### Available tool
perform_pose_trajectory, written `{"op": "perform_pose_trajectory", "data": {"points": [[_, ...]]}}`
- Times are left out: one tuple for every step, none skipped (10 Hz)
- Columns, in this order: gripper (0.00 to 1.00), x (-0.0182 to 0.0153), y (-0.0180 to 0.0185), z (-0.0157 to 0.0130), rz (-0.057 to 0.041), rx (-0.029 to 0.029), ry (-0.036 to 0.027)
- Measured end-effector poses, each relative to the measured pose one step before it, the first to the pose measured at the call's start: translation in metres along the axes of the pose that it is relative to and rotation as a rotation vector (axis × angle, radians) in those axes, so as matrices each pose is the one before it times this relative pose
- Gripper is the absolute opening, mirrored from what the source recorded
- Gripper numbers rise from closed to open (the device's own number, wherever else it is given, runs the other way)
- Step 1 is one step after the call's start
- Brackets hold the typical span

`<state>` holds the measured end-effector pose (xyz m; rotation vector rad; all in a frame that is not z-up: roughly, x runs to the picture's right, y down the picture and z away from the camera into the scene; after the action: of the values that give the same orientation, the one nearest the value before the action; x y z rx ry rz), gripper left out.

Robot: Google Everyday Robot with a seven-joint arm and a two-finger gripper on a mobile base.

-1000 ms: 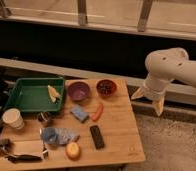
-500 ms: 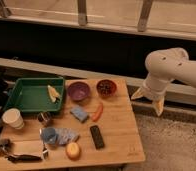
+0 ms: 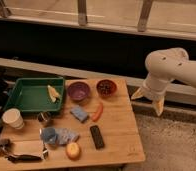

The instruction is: Wipe purple bowl with eraser

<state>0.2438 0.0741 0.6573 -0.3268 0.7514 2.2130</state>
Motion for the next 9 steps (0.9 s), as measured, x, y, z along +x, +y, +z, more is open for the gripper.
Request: {"op": "perform_pose_trajectory", "data": {"points": [[0.8, 0.0, 0.00003, 0.00002, -0.00008, 0.00002, 0.00001], [0.8, 0.0, -0.00002, -0.00001, 0.00006, 0.00001, -0.00001], [0.8, 0.00001, 0.00001, 0.0, -0.00006, 0.0, -0.00001], [0.8, -0.00001, -0.00004, 0.00003, 0.00027, 0.00006, 0.00005], [0.8, 0.00001, 0.00002, 0.00001, -0.00007, 0.0, 0.00004], [0.8, 0.0, 0.00003, 0.0, -0.00024, 0.0, -0.00004], [0.8, -0.00002, -0.00005, -0.00001, 0.00012, -0.00003, -0.00003], [0.8, 0.00031, 0.00006, -0.00005, -0.00134, -0.00032, 0.00008], [0.8, 0.00197, 0.00009, -0.00314, -0.01693, 0.00137, -0.00981]]}}
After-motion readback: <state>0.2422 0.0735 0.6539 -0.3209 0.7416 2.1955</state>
